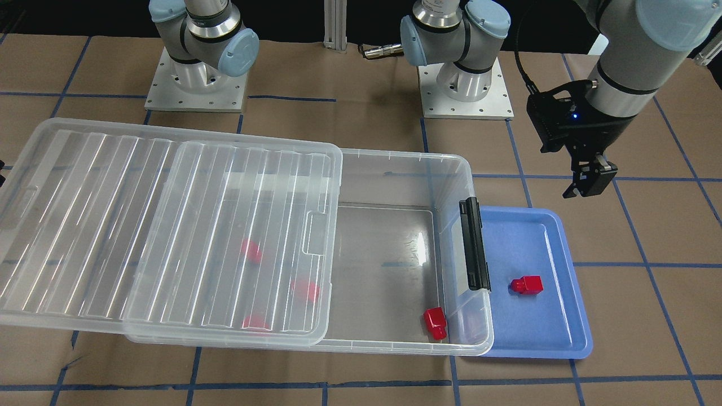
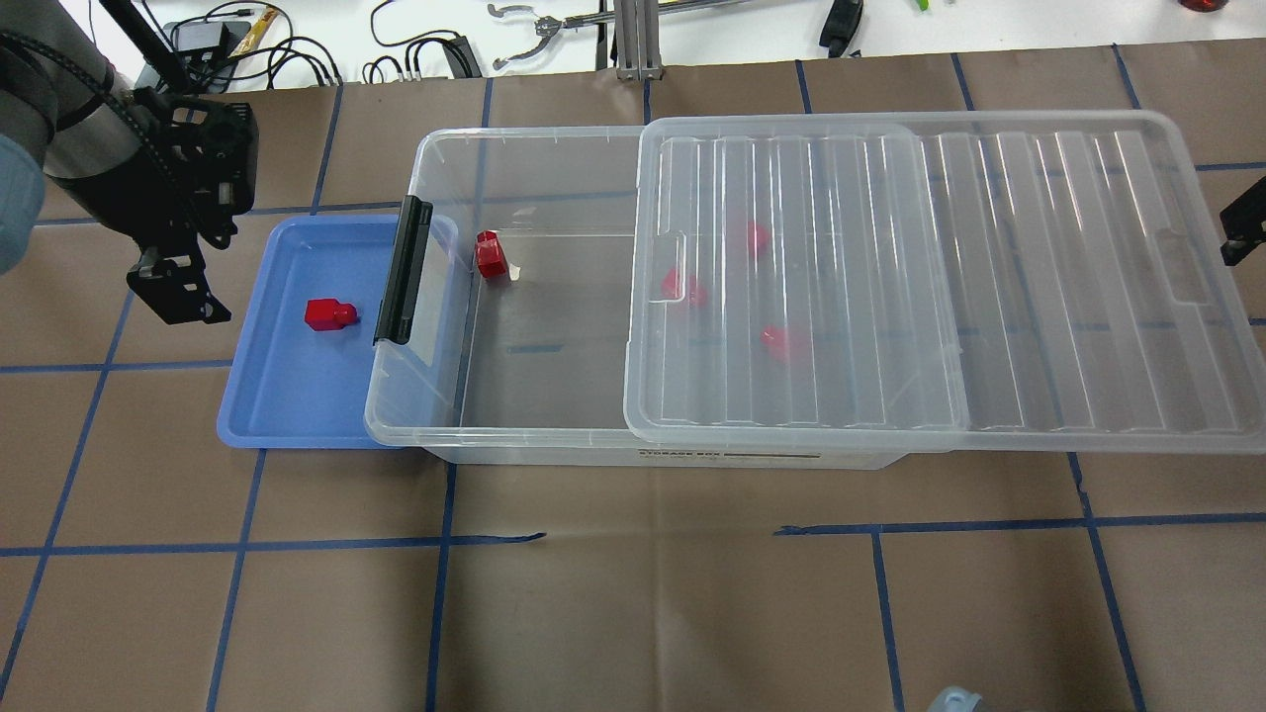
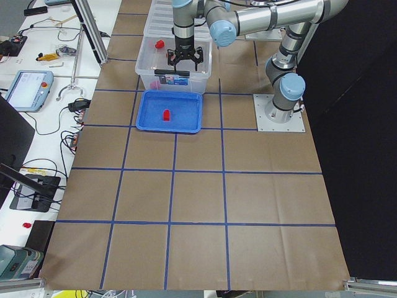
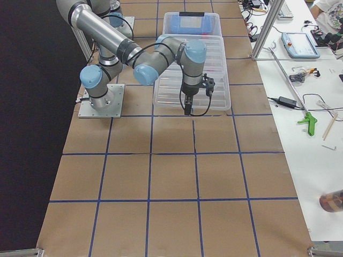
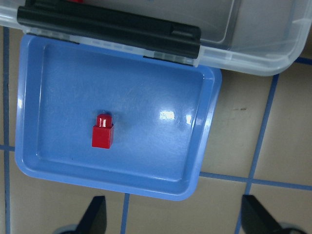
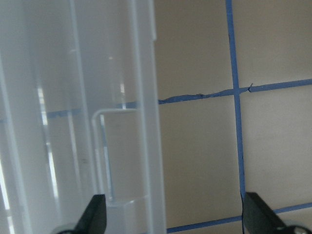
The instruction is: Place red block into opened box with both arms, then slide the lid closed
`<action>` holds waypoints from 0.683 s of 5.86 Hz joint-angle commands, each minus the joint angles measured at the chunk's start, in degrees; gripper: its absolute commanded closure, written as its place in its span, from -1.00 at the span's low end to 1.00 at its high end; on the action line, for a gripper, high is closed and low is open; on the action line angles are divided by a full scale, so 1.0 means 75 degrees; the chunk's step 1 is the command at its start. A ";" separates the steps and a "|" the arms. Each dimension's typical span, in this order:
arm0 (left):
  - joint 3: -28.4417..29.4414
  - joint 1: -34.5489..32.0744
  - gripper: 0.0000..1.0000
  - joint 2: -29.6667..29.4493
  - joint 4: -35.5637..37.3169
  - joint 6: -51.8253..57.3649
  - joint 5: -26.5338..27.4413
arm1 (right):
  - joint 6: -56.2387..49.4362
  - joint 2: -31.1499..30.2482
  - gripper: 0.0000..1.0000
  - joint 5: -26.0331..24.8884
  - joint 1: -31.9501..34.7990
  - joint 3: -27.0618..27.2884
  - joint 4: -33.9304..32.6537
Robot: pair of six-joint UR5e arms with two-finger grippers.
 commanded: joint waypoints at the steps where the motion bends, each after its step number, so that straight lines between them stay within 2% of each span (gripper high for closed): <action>1: -0.0047 0.0221 -0.92 -0.0762 0.0873 0.1058 -0.0157 | 0.1022 -0.0473 -1.00 0.0016 0.1401 -0.0380 0.0501; 3: -0.0059 0.0209 -0.93 -0.1828 0.1533 0.1470 -0.0157 | 0.2706 -0.0476 -1.00 0.0318 0.3299 -0.1314 0.1506; 4: -0.0071 0.0221 -0.93 -0.2343 0.2173 0.1462 -0.0180 | 0.3575 -0.0371 -1.00 0.0379 0.4167 -0.1668 0.1825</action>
